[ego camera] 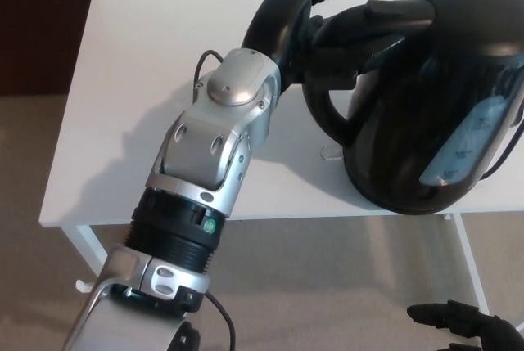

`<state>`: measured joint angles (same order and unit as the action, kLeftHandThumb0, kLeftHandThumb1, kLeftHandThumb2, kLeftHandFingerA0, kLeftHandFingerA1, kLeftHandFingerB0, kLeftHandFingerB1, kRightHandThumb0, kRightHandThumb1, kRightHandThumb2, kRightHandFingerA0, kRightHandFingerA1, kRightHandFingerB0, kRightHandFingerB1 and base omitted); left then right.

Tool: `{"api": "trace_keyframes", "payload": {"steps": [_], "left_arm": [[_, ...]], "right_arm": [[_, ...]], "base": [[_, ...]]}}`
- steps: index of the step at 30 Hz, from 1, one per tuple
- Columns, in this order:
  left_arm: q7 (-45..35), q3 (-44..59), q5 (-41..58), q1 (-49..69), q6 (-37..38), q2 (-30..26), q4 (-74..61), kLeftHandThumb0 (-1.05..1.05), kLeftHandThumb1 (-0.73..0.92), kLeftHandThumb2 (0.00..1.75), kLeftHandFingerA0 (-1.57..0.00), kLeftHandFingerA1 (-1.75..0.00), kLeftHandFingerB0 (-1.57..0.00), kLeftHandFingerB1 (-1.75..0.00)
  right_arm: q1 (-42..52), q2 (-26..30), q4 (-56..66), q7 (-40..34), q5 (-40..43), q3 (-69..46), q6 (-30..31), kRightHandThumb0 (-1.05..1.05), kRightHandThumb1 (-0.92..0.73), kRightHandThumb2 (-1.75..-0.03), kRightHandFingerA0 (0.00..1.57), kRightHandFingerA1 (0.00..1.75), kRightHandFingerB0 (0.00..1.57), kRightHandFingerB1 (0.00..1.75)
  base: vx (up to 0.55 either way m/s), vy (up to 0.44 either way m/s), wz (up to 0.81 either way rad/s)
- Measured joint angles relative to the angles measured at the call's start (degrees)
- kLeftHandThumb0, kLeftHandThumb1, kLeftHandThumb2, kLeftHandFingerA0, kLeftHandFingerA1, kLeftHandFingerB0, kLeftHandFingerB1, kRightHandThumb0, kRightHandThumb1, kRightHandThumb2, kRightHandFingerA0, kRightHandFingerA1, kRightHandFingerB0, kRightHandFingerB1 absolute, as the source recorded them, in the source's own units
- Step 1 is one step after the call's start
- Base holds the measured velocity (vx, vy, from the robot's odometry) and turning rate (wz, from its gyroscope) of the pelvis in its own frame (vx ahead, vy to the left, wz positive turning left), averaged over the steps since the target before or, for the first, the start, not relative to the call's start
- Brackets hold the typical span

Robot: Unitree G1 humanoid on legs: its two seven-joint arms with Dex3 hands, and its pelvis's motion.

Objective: The robot walk towards a table in front and uses its left hand to pick up the pot from the base and places it on the table

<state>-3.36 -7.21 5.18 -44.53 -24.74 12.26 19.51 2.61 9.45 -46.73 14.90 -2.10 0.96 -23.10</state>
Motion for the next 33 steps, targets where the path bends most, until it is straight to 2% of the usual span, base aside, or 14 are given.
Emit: {"api": "trace_keyframes", "payload": {"steps": [6, 7, 10, 11, 13, 20, 22, 23, 24, 26, 27, 28, 30, 33], "left_arm": [[-0.4, -1.2, -0.4, 0.1, 0.1, -0.3, 0.5, -0.44, 0.37, 0.62, -0.29, -0.43, -0.24, -0.36], [-0.5, -1.4, -0.5, 0.2, 0.1, -0.5, 0.5, -0.44, 0.37, 0.62, -0.29, -0.43, -0.23, -0.36], [-1.0, -2.1, -0.6, 1.1, 0.2, -1.1, 0.5, -0.44, 0.38, 0.63, -0.27, -0.43, -0.23, -0.36], [-1.2, -2.4, -0.7, 1.6, 0.3, -1.2, 0.5, -0.46, 0.38, 0.63, -0.28, -0.43, -0.23, -0.36], [-1.5, -2.9, -0.7, 2.7, 0.5, -1.5, 0.7, -0.47, 0.37, 0.64, -0.29, -0.44, -0.22, -0.36], [-1.7, -3.3, -1.1, 3.7, 0.9, -1.5, 2.7, -0.37, 0.58, 0.58, -0.62, -0.41, -0.38, -0.33], [-1.6, -2.9, -1.2, 3.7, 1.4, -1.2, 3.6, -0.34, 0.81, 0.64, -1.06, -0.64, -0.50, -0.37], [-1.6, -2.8, -1.3, 3.7, 1.8, -1.2, 3.8, -0.34, 0.81, 0.64, -1.06, -0.64, -0.50, -0.37], [-1.6, -2.6, -1.3, 3.7, 2.1, -1.1, 4.1, -0.33, 0.87, 0.65, -1.21, -1.25, -0.67, -0.44], [-1.3, -1.8, -1.4, 3.8, 3.3, -0.9, 4.8, -0.33, 0.86, 0.67, -1.14, -1.41, -0.75, -0.48], [-1.1, -1.3, -1.5, 4.0, 3.9, -0.5, 5.0, -0.33, 0.85, 0.67, -1.07, -1.42, -0.83, -0.57], [-0.9, -0.9, -1.5, 4.3, 4.4, -0.2, 5.0, -0.31, 0.82, 0.68, -0.92, -1.44, -0.75, -0.86], [-0.5, 0.0, -1.4, 4.6, 4.7, 0.6, 4.9, -0.31, 0.83, 0.64, -0.93, -1.44, -0.71, -0.98], [-0.4, 1.9, -0.4, 5.0, 4.7, 1.0, 4.0, -0.31, 0.81, 0.69, -0.82, -1.59, -0.61, -1.05]], "right_arm": [[-0.3, 0.0, 0.0, 0.1, 0.1, -0.2, 0.1, -0.66, -0.43, -0.78, 0.79, 0.56, 0.53, 0.49], [-0.3, 0.0, 0.0, 0.1, 0.1, -0.2, 0.1, -0.61, -0.52, -0.57, 0.86, 0.45, 0.58, 0.38], [-0.3, 0.0, 0.0, 0.1, 0.1, -0.3, 0.1, -0.61, -0.51, -0.57, 0.86, 0.45, 0.58, 0.38], [-0.2, 0.0, 0.0, 0.1, 0.2, -0.3, 0.1, -0.66, -0.43, -0.78, 0.79, 0.57, 0.52, 0.49], [-0.1, 0.0, 0.0, 0.1, 0.2, -0.4, 0.1, -0.66, -0.42, -0.78, 0.79, 0.56, 0.53, 0.49], [0.0, 0.0, 0.1, 0.2, 0.3, -0.9, 0.1, -0.65, -0.45, -0.61, 0.86, 0.49, 0.57, 0.40], [-0.4, 0.0, 0.3, 0.2, 0.3, -1.1, 0.2, -0.65, -0.44, -0.61, 0.84, 0.48, 0.56, 0.41], [-0.4, 0.0, 0.8, 0.2, 0.3, -1.2, 0.4, -0.65, -0.44, -0.61, 0.84, 0.48, 0.56, 0.41], [-0.4, 0.0, 1.0, 0.3, 0.4, -1.3, 0.5, -0.64, -0.44, -0.61, 0.84, 0.49, 0.57, 0.41], [-0.4, 0.0, 1.2, 0.4, 0.4, -1.4, 0.6, -0.62, -0.50, -0.56, 0.86, 0.44, 0.60, 0.38], [-0.3, 0.0, 1.2, 0.5, 0.4, -1.5, 0.6, -0.64, -0.42, -0.77, 0.77, 0.56, 0.53, 0.49], [-0.3, 0.0, 1.2, 0.7, 0.5, -1.6, 0.6, -0.65, -0.43, -0.78, 0.77, 0.56, 0.53, 0.49], [-0.3, 0.0, 1.2, 0.8, 0.5, -1.6, 0.5, -0.60, -0.51, -0.57, 0.85, 0.45, 0.59, 0.38], [-0.1, 0.0, 1.3, 1.0, 0.5, -1.5, 0.6, -0.66, -0.45, -0.62, 0.84, 0.49, 0.56, 0.41]], "base": [[0.00, 0.000, 0.00], [0.00, 0.000, 0.00], [0.00, 0.000, 0.00], [0.00, 0.000, 0.00], [0.00, 0.000, 0.00], [0.00, 0.000, 0.00], [0.00, 0.000, 0.00], [0.00, 0.000, 0.00], [0.00, 0.000, 0.00], [0.00, 0.000, 0.00], [0.00, 0.000, 0.00], [0.00, 0.000, 0.06], [0.00, 0.000, 0.04], [0.00, 0.000, 0.00]]}}
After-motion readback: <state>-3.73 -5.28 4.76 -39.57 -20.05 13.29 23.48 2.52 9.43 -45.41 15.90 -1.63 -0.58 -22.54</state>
